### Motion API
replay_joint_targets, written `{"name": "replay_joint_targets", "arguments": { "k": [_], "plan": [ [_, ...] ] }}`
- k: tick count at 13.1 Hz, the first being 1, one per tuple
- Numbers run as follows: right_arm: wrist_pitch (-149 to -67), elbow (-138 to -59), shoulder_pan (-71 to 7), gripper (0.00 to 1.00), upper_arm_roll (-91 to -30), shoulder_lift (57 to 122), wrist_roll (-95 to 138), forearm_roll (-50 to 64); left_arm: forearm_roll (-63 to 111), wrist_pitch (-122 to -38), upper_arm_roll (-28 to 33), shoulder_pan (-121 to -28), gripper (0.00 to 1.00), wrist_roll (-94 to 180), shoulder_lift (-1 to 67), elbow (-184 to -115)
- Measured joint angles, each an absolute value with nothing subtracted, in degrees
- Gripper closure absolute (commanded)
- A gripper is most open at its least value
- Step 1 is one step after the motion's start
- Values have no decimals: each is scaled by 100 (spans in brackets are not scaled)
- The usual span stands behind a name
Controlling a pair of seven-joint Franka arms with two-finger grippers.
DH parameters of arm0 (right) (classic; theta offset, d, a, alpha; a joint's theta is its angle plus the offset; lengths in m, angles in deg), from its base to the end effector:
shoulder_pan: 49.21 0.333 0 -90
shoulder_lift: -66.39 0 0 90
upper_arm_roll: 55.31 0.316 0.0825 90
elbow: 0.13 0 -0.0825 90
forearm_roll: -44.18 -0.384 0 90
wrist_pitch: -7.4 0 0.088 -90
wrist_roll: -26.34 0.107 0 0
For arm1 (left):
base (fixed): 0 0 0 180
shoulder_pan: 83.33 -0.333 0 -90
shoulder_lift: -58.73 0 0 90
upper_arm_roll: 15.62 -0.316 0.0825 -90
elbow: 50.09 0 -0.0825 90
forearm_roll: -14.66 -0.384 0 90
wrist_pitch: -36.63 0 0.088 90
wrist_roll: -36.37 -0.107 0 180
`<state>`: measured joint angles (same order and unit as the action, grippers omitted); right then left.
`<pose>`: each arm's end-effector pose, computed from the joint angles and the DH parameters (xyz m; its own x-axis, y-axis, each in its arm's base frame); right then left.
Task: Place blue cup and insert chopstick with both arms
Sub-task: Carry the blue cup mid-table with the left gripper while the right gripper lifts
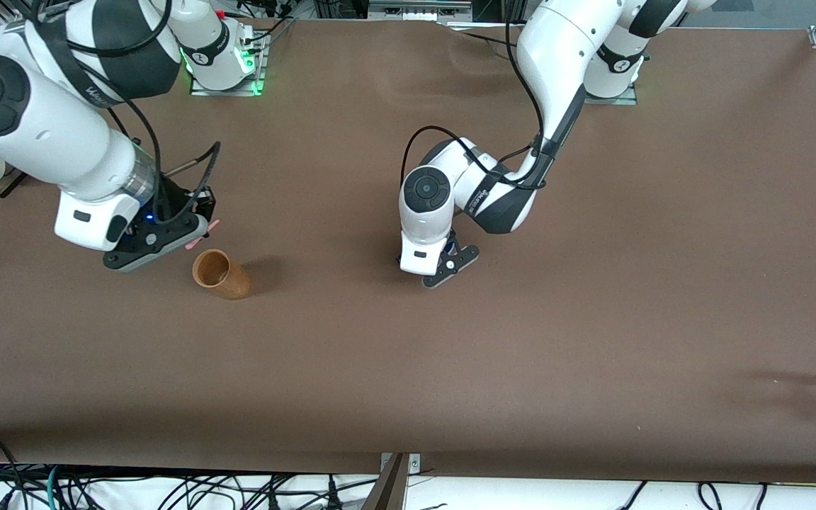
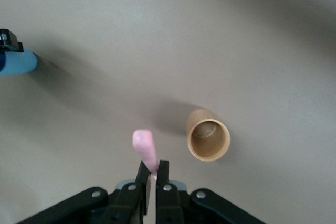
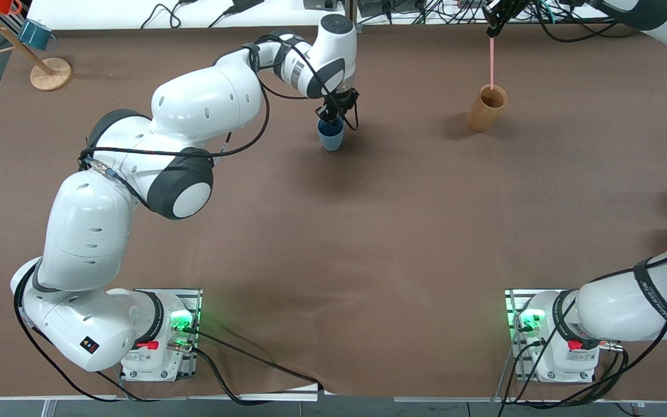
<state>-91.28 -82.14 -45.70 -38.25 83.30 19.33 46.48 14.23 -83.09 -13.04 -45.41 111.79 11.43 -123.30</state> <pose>0.6166 0.2007 0.5329 0.8895 0.4568 0.0140 0.4569 -0.8884 -0.0443 0.5739 -0.4789 0.2550 0.8135 0.5808 -0.0291 0.5809 -0.8139 -0.0060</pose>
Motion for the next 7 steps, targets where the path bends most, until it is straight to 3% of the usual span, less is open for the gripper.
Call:
{"name": "replay_joint_targets", "arguments": {
  "k": [4, 7],
  "plan": [
    [-9366, -8215, -4151, 100, -3812, 8388, 2792, 4635, 1983, -7749, -1309, -4727, 0, 10594, 1522, -12167],
    [-9798, -8216, -3668, 100, -3806, 8562, 3763, 4630, 2349, -6713, -1318, -5026, 0, 10059, 2189, -12115]
  ]
}}
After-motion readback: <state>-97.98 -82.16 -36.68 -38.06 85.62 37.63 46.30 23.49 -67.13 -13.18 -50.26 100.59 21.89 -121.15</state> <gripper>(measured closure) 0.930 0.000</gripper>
